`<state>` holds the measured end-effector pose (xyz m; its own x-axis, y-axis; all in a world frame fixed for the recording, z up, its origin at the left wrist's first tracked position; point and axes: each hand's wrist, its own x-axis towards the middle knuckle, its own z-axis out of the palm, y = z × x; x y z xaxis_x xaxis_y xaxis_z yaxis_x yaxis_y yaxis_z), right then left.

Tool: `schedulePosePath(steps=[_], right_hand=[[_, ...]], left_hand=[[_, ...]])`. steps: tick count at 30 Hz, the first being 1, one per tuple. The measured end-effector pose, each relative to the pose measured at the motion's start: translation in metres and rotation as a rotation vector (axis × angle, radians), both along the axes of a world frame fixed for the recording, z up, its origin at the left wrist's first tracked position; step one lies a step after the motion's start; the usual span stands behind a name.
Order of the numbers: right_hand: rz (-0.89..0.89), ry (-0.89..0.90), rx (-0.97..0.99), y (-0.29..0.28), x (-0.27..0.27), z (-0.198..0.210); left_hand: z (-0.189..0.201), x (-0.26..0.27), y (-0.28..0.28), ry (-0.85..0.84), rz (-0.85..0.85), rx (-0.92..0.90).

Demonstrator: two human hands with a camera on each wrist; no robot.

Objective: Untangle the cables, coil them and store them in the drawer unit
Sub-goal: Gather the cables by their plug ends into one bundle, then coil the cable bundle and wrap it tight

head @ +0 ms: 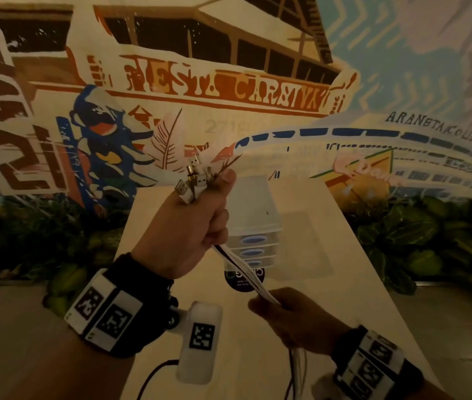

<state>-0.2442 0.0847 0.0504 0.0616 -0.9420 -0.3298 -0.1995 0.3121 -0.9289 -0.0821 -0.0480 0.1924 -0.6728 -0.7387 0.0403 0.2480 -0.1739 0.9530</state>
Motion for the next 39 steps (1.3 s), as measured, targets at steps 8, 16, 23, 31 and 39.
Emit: schedulePosePath(steps=[8, 16, 23, 31, 39], right_hand=[[-0.058, 0.248, 0.352, 0.054, -0.014, -0.023], [0.006, 0.351, 0.259, 0.12, -0.09, -0.127], [-0.09, 0.508, -0.418, 0.07, -0.055, 0.096], [0.152, 0.724, -0.858, -0.021, 0.004, 0.192], [0.147, 0.73, -0.865, -0.039, 0.014, 0.177]], left_hand=[[0.013, 0.014, -0.012, 0.0, 0.095, 0.011], [0.0, -0.003, 0.01, -0.023, -0.018, 0.02], [-0.004, -0.018, 0.035, -0.032, -0.112, 0.033], [-0.018, -0.023, 0.048, -0.007, -0.174, -0.144], [-0.006, -0.018, 0.048, 0.009, -0.079, -0.276]])
